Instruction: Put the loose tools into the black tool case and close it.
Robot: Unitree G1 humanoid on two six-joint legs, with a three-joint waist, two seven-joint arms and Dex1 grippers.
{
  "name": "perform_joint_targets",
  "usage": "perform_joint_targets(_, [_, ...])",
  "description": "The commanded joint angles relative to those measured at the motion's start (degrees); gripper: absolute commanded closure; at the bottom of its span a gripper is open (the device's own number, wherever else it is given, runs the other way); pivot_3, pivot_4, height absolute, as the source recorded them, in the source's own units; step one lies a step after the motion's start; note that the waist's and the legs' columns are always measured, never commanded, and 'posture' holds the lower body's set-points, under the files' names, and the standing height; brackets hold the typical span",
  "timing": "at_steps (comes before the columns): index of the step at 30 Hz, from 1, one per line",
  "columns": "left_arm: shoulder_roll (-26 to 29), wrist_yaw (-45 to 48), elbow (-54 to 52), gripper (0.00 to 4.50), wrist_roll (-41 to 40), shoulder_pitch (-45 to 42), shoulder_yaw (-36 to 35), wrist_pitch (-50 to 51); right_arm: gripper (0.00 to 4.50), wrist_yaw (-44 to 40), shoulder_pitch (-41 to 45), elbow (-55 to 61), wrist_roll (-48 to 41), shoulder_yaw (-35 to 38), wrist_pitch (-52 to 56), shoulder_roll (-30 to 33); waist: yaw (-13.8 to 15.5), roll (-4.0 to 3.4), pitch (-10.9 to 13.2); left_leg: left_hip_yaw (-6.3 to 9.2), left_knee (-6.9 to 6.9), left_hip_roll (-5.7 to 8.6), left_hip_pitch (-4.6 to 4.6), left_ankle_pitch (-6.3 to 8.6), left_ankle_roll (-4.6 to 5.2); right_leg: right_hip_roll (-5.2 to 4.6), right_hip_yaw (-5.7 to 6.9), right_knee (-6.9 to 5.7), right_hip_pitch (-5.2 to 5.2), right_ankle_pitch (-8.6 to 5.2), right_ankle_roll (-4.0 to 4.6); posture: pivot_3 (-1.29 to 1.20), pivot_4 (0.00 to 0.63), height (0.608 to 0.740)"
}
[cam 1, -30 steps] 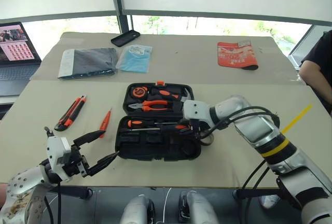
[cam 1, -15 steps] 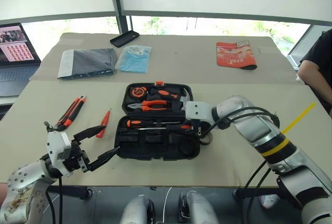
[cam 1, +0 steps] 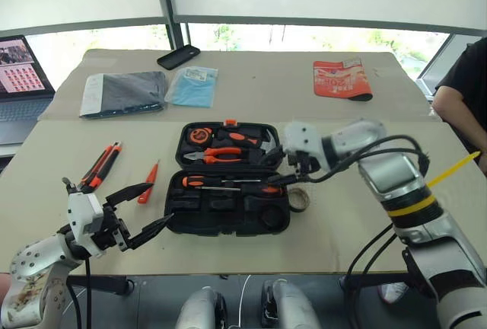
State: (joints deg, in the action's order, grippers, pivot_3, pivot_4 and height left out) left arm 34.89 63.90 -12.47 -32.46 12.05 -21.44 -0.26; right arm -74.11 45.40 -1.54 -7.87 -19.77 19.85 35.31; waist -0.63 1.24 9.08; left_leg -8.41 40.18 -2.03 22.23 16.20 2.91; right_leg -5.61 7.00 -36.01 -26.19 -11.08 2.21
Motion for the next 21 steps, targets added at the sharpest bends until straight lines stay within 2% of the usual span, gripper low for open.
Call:
perform_joint_targets(1, [0.3,-0.3,-0.4,0.00,0.1,-0.2,-0.1,-1.0,3.36,2.6,-2.0,-1.2,1.5,-1.4,-3.4,-3.3,-0.1,0.00,0.0,0.00,-0.02,0.00,0.00,0.00,0.00,0.00,-0.01,0.00,-0.01,0.00,0.00,0.00,0.150,0.740])
perform_joint_targets(4, [0.3,-0.5,-0.5,0.00,0.2,-0.3,0.0,-0.8,4.40,4.7,-2.7,-3.4,3.0,-2.2,-5.0,-6.0,-0.1,-0.02,0.0,-0.01,-0.02,0.00,0.04,-0.06,-0.09,0.01,-0.02,-0.04,-0.06,0.01,0.02,0.00,0.150,0.740])
perform_joint_targets(5, [0.2,-0.5,-0.5,0.00,0.3,-0.3,0.1,-0.9,4.46,5.3,-2.9,-4.3,3.4,-2.4,-5.5,-6.9,-0.1,-0.02,0.0,-0.01,-0.02,0.00,0.04,-0.06,-0.10,0.01,-0.02,-0.04,-0.06,0.01,0.02,0.00,0.150,0.740])
perform_joint_targets(13, [0.5,-1.0,-1.4,0.00,0.2,0.4,-0.4,-0.3,4.46,7.1,-2.9,-9.2,5.1,-3.6,-6.3,-11.3,-0.1,-0.03,0.0,-0.01,-0.02,0.00,0.02,-0.07,-0.12,0.01,-0.02,-0.05,-0.05,0.03,0.05,0.00,0.150,0.740])
perform_joint_targets(21, [0.8,-1.6,-2.1,0.00,0.1,1.8,-1.1,-0.3,4.46,6.0,-4.5,-9.9,9.2,-7.4,-8.3,-10.9,-0.2,-0.03,0.0,-0.01,-0.04,0.00,-0.04,-0.08,-0.14,0.01,-0.03,-0.05,-0.01,0.01,0.02,0.00,0.150,0.740])
